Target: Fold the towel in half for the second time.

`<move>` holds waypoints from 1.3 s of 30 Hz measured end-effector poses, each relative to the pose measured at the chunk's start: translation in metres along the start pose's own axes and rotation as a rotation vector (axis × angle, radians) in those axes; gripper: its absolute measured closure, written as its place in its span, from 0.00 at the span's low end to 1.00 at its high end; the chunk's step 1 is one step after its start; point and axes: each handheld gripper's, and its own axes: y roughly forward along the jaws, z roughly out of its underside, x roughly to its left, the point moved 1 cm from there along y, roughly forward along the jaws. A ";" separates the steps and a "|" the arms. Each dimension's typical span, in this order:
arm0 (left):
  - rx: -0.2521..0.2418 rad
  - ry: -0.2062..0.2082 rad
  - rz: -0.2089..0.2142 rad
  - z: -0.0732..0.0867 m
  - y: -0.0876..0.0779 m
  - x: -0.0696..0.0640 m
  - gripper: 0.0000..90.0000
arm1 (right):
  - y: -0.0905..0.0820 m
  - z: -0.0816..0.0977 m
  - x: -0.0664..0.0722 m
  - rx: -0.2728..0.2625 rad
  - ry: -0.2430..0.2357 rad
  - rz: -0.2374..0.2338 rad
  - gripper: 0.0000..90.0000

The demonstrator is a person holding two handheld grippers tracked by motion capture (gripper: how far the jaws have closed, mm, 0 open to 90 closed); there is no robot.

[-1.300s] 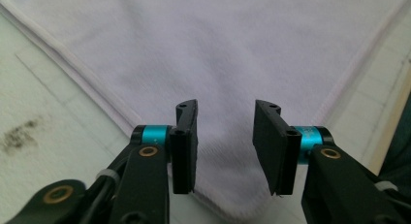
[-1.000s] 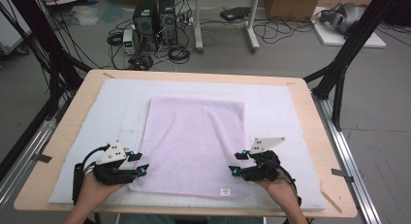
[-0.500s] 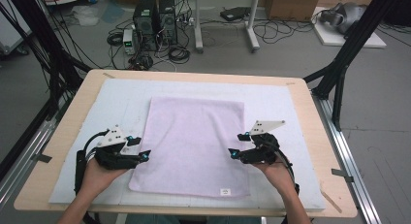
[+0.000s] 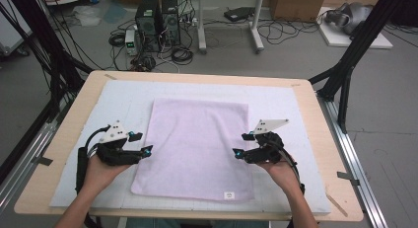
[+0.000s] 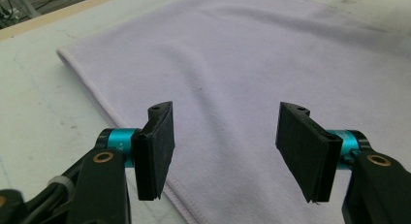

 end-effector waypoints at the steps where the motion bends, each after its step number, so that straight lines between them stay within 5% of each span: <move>1: 0.001 0.001 -0.002 -0.002 0.000 0.002 0.44 | 0.000 -0.002 -0.003 0.009 -0.007 0.005 0.36; 9: -0.001 0.007 -0.044 -0.030 0.012 0.022 0.44 | -0.001 -0.021 -0.031 0.023 0.006 0.048 0.36; 14: -0.003 -0.055 -0.099 -0.037 0.029 0.048 0.49 | 0.003 -0.031 -0.056 0.035 0.029 0.093 0.36; 21: 0.091 -0.097 -0.171 -0.021 0.064 0.070 0.51 | 0.028 -0.019 -0.087 0.066 0.127 0.152 0.41; 25: 0.123 -0.110 -0.173 -0.015 0.076 0.076 0.53 | 0.040 -0.015 -0.094 0.098 0.120 0.182 0.44; 36: 0.219 -0.139 -0.172 0.002 0.100 0.088 0.57 | 0.060 0.001 -0.110 0.174 0.191 0.232 0.47; 39: 0.215 -0.192 -0.157 0.005 0.101 0.093 0.58 | 0.062 0.006 -0.112 0.158 0.220 0.229 0.49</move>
